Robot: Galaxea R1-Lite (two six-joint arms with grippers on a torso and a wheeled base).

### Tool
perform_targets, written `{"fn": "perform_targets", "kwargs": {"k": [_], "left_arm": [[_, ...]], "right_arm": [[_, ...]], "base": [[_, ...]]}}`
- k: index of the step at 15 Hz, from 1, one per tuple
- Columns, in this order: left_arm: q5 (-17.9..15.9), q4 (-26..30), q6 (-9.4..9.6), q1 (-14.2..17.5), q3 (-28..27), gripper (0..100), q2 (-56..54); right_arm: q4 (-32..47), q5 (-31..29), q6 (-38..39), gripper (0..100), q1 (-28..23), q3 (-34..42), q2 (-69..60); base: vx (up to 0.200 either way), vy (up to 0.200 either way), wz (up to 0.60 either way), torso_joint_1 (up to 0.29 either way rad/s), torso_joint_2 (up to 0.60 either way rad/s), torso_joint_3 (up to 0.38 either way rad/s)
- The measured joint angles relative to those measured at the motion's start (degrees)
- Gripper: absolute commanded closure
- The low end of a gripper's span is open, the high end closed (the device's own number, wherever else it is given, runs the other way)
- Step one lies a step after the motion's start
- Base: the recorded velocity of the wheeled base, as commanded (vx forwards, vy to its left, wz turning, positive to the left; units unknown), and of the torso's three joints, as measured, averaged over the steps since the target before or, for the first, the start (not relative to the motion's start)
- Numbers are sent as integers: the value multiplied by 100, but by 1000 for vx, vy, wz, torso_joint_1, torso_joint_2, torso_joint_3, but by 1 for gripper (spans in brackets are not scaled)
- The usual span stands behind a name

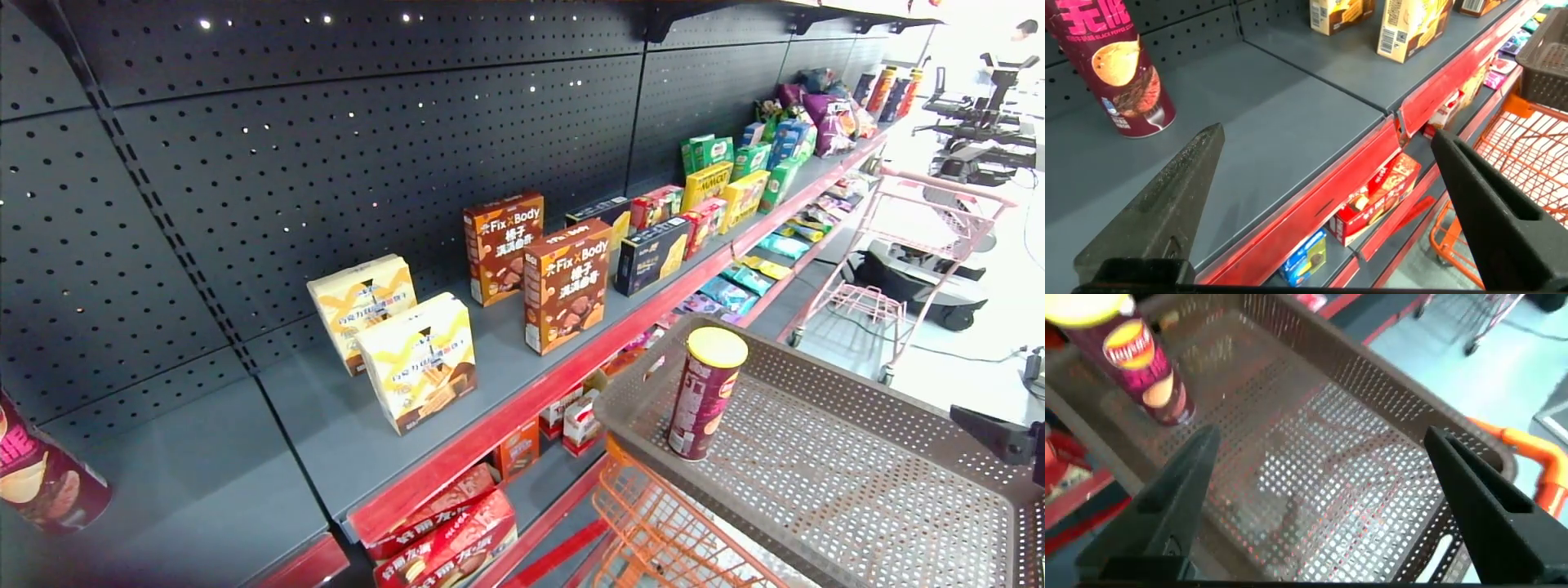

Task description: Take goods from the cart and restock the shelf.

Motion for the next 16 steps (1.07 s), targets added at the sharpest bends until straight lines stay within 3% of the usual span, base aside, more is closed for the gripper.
{"fn": "perform_targets", "kwargs": {"k": [2,4,7,10,16], "left_arm": [[0,0,0,5,-5,0,0],[2,0,-5,5,-5,0,0],[0,0,0,0,-5,0,0],[2,0,0,5,-5,0,0],[0,0,0,2,0,0,0]], "right_arm": [[-17,631,-24,0,9,39,321],[-154,1640,99,0,-12,112,480],[-534,1905,113,0,11,177,670],[-1387,2589,99,0,9,291,1097],[-2716,2734,-90,0,38,212,2598]], "base": [[0,0,0,0,0,0],[0,0,0,0,0,0],[0,0,0,0,0,0],[0,0,0,0,0,0],[0,0,0,0,0,0]]}}
